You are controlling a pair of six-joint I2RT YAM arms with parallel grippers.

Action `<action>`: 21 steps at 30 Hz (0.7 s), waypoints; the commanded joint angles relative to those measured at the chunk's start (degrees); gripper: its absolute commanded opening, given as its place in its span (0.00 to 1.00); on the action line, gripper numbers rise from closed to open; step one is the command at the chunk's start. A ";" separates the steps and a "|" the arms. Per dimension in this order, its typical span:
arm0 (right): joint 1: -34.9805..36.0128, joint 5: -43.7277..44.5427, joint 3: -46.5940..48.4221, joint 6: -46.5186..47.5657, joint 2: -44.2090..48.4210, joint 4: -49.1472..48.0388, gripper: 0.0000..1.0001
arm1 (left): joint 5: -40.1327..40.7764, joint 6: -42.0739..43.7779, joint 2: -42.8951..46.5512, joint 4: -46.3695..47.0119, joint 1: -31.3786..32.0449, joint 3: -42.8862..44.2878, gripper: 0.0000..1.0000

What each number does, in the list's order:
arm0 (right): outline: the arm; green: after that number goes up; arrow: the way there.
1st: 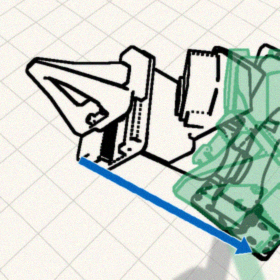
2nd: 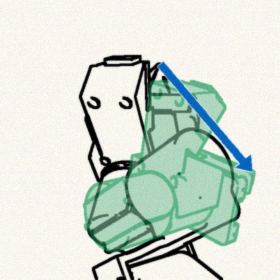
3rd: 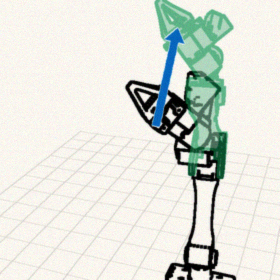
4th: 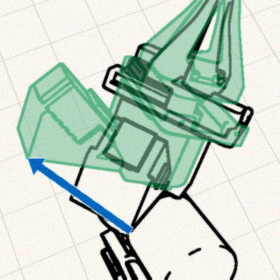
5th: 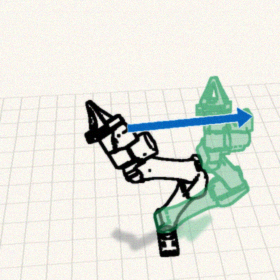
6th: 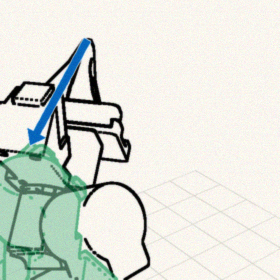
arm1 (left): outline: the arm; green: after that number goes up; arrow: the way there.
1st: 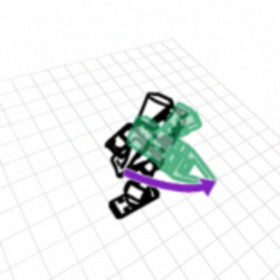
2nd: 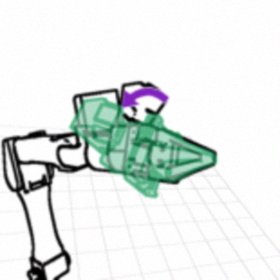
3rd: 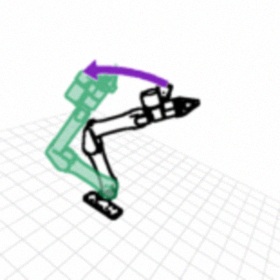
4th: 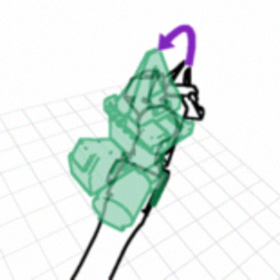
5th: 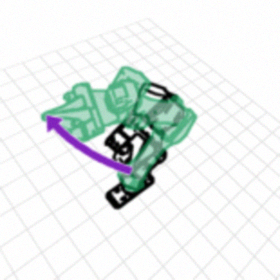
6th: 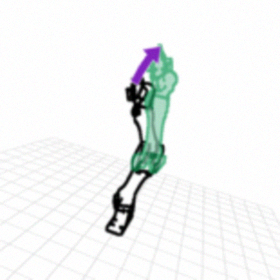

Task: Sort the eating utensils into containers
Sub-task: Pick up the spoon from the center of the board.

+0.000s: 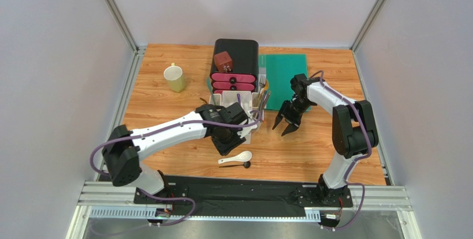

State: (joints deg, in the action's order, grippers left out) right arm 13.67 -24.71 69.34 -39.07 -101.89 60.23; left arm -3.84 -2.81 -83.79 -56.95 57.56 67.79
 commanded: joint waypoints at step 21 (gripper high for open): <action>-0.49 -3.42 -1.31 -0.13 0.81 -3.18 0.50 | 6.04 9.57 14.00 9.13 5.19 -10.04 0.43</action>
State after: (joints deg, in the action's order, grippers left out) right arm 13.30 -26.72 68.25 -39.20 -101.91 58.50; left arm 2.24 3.18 -73.76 -49.74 62.26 59.27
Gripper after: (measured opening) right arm 0.501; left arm 0.434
